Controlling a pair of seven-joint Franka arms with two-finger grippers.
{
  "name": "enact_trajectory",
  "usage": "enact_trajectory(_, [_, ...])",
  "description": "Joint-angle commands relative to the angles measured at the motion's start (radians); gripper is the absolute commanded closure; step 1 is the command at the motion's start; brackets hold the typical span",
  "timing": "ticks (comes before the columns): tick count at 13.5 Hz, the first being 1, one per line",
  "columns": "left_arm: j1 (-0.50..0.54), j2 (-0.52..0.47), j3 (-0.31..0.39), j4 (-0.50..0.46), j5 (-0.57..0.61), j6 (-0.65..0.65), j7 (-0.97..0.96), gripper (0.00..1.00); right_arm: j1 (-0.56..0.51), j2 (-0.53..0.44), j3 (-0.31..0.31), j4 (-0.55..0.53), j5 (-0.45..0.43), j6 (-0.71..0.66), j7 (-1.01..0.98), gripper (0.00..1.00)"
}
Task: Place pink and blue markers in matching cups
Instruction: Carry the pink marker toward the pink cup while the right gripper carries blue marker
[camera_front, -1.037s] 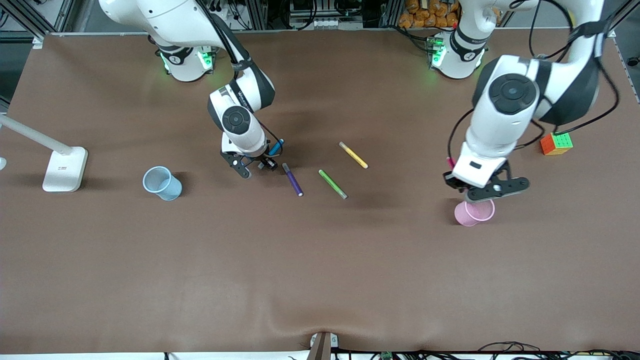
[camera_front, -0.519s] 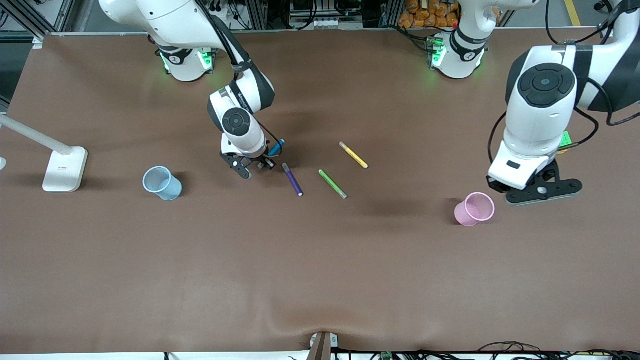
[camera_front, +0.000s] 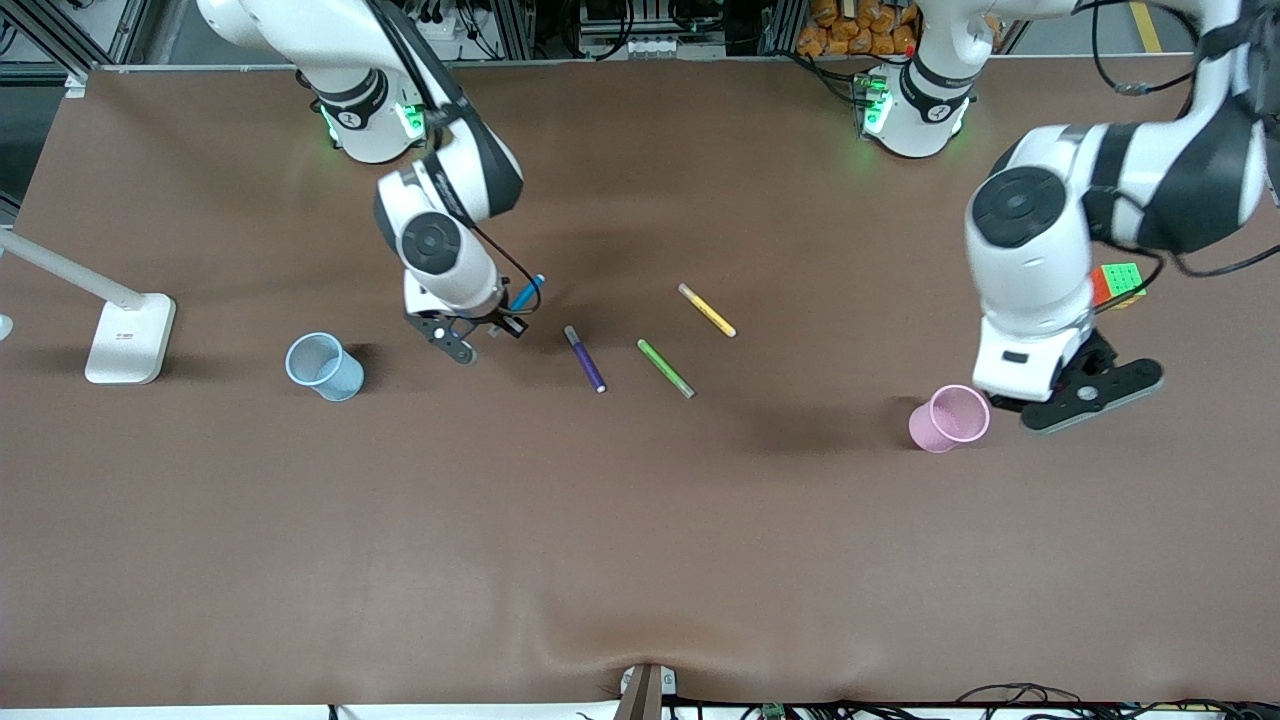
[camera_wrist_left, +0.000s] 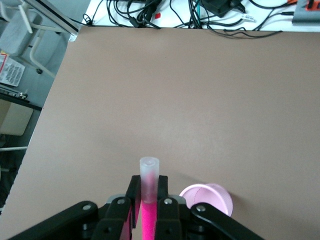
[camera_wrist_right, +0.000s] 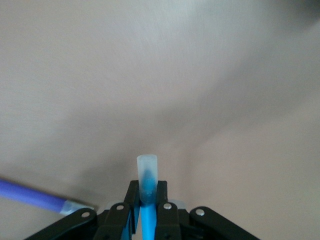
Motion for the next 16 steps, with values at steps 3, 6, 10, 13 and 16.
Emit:
enact_trajectory(3, [-0.034, 0.076, -0.001, 0.018, 0.112, 0.000, -0.239, 1.00, -0.072, -0.176, -0.048, 0.018, -0.019, -0.108, -0.384, 1.00])
enact_trajectory(6, [-0.042, 0.110, 0.002, 0.019, 0.191, 0.000, -0.355, 1.00, -0.190, -0.183, -0.054, 0.044, -0.020, -0.085, -0.710, 1.00])
enact_trajectory(10, [-0.056, 0.192, -0.001, 0.018, 0.332, -0.003, -0.608, 1.00, -0.305, -0.176, -0.054, 0.062, -0.075, -0.004, -1.045, 1.00])
enact_trajectory(13, [-0.064, 0.205, 0.002, 0.014, 0.336, -0.012, -0.638, 1.00, -0.348, -0.170, -0.054, 0.035, -0.112, 0.109, -1.162, 1.00])
enact_trajectory(16, [-0.064, 0.211, 0.002, 0.010, 0.337, -0.017, -0.662, 1.00, -0.394, -0.170, -0.054, -0.056, -0.123, 0.305, -1.307, 1.00])
